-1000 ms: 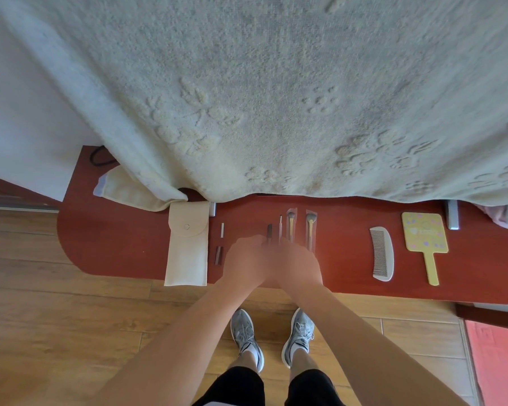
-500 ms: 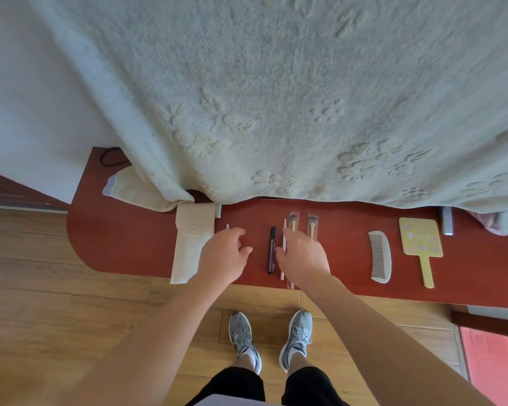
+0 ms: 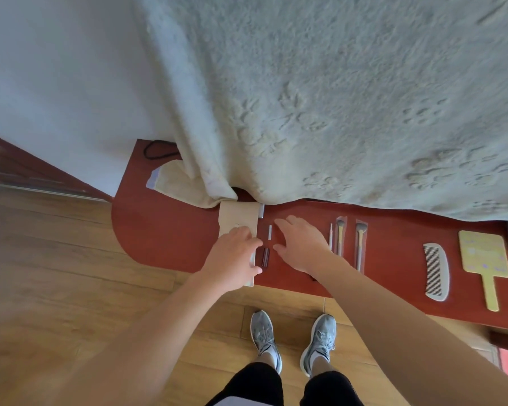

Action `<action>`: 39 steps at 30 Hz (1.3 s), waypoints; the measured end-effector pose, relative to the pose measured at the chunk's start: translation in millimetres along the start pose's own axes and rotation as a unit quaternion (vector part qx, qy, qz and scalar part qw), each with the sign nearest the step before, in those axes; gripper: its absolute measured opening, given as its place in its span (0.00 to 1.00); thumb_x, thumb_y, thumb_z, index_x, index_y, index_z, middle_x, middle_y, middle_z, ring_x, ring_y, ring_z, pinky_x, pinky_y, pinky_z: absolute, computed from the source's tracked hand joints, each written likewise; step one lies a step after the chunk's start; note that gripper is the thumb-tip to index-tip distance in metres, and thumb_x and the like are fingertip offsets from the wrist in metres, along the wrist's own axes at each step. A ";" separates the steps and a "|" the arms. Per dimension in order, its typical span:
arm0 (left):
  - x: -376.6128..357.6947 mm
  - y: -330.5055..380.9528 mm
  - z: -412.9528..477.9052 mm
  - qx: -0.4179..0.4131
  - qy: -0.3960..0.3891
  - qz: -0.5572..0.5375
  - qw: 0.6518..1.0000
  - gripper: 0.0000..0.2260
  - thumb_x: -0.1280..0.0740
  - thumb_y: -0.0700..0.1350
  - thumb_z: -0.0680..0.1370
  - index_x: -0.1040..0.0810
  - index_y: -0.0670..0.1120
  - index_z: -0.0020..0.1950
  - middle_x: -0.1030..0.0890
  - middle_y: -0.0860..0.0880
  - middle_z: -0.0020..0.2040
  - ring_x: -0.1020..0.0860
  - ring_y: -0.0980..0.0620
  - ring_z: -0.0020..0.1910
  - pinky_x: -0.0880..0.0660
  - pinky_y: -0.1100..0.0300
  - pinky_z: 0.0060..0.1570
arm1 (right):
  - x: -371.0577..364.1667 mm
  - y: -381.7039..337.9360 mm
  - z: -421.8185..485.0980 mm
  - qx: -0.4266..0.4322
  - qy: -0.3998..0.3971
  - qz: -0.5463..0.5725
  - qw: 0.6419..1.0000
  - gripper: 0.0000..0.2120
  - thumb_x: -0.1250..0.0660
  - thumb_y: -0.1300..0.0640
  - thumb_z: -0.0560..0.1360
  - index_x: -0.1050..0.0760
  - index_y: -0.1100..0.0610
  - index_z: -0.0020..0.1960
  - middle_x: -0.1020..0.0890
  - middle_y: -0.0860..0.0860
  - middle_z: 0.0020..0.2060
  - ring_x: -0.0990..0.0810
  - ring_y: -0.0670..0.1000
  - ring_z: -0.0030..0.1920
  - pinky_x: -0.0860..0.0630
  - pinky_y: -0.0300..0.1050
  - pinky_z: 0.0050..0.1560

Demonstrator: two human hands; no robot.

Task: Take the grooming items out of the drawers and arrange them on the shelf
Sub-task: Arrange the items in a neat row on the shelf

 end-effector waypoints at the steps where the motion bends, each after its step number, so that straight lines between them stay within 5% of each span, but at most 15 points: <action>1: -1.0 2.1 2.3 -0.015 -0.003 0.008 1.000 0.24 0.30 0.56 0.75 0.26 0.50 0.69 0.27 0.50 0.59 0.28 0.50 0.59 0.28 0.55 0.58 | -1.0 -0.4 3.1 0.003 -0.002 -0.004 1.000 0.28 0.35 0.47 0.77 0.37 0.54 0.74 0.29 0.52 0.65 0.30 0.54 0.65 0.28 0.50 0.61; 26: -8.2 16.3 18.0 -0.079 0.006 0.044 0.996 0.20 0.30 0.57 0.74 0.22 0.48 0.62 0.26 0.50 0.54 0.28 0.49 0.55 0.30 0.55 0.59 | -9.1 -3.9 17.9 0.009 -0.002 -0.016 1.000 0.15 0.36 0.52 0.75 0.25 0.56 0.59 0.26 0.52 0.54 0.26 0.54 0.56 0.23 0.50 0.48; 39: -10.1 40.7 17.5 -0.069 0.014 0.028 0.997 0.20 0.30 0.57 0.75 0.22 0.49 0.63 0.26 0.51 0.53 0.28 0.50 0.53 0.29 0.56 0.56 | 4.4 24.5 -1.4 0.008 0.019 -0.017 1.000 0.20 0.34 0.50 0.75 0.27 0.53 0.66 0.26 0.52 0.59 0.28 0.54 0.60 0.25 0.50 0.54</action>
Point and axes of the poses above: each hand's wrist, its own z-axis towards the middle knuckle, its own x-axis out of the back of the hand, y = z × x, the point moved 10 cm from there along z, towards the middle knuckle
